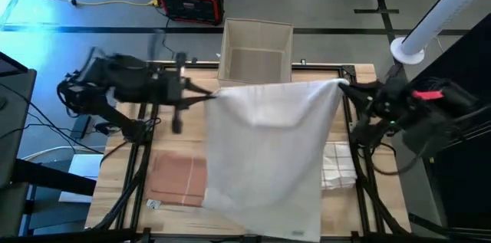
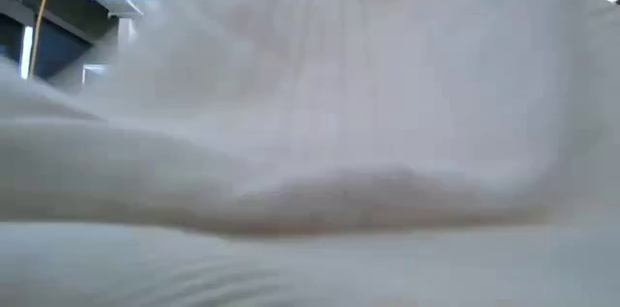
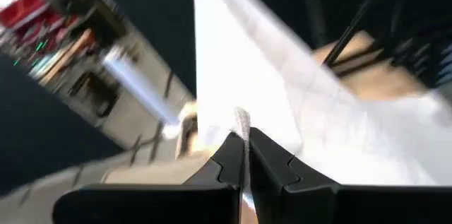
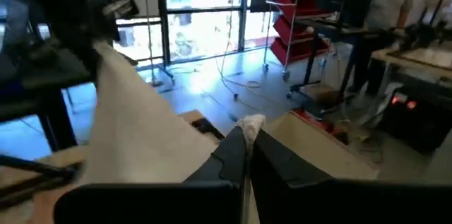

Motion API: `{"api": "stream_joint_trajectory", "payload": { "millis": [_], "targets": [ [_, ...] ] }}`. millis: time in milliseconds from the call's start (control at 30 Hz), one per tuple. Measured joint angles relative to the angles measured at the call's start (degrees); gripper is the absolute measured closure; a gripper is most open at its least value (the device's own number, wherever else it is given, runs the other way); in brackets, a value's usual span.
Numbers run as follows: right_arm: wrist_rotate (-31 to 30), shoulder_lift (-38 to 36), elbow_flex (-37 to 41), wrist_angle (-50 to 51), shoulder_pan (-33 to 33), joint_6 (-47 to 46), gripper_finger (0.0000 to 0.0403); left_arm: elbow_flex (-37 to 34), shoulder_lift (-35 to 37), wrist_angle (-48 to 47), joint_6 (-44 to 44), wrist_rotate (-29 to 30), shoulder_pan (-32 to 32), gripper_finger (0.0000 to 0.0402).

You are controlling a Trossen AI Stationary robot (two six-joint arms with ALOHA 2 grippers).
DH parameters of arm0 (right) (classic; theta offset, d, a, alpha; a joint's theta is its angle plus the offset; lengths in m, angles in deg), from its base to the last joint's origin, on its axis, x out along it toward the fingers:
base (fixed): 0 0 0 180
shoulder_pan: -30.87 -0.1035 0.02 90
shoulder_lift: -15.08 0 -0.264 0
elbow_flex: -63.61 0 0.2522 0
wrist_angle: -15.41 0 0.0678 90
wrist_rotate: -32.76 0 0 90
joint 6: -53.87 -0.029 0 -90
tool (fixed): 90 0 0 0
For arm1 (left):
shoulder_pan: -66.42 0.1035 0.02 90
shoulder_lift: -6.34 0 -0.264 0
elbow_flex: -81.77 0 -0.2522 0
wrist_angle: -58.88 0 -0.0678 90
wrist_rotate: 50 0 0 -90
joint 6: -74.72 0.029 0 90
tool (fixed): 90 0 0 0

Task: Fold towel
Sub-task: Fold the left white towel

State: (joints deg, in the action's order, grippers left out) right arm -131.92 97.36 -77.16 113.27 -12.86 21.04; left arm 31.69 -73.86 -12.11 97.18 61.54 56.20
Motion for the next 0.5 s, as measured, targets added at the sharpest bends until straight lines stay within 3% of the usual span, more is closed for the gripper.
{"api": "stream_joint_trajectory", "payload": {
  "millis": [133, 233, 367, 500],
  "targets": [
    [2.82, -1.87, 3.50, 1.61, 2.74, 0.88, 0.0403, -2.15, 0.26, 0.79, 3.94, -1.24, 7.62, 0.0401],
    [5.56, -3.16, 6.32, 5.86, 4.62, -6.26, 0.0403, -3.68, 0.20, 1.87, 5.99, -6.94, 13.78, 0.0401],
    [9.80, -6.81, 13.85, 5.73, 6.77, -8.21, 0.0403, -6.96, 0.26, 1.85, 5.42, -16.14, 21.90, 0.0401],
    [12.20, -11.33, 23.54, 5.78, 9.50, -11.82, 0.0403, -12.40, -0.01, 4.97, 7.86, -20.01, 28.29, 0.0401]
  ]
}}
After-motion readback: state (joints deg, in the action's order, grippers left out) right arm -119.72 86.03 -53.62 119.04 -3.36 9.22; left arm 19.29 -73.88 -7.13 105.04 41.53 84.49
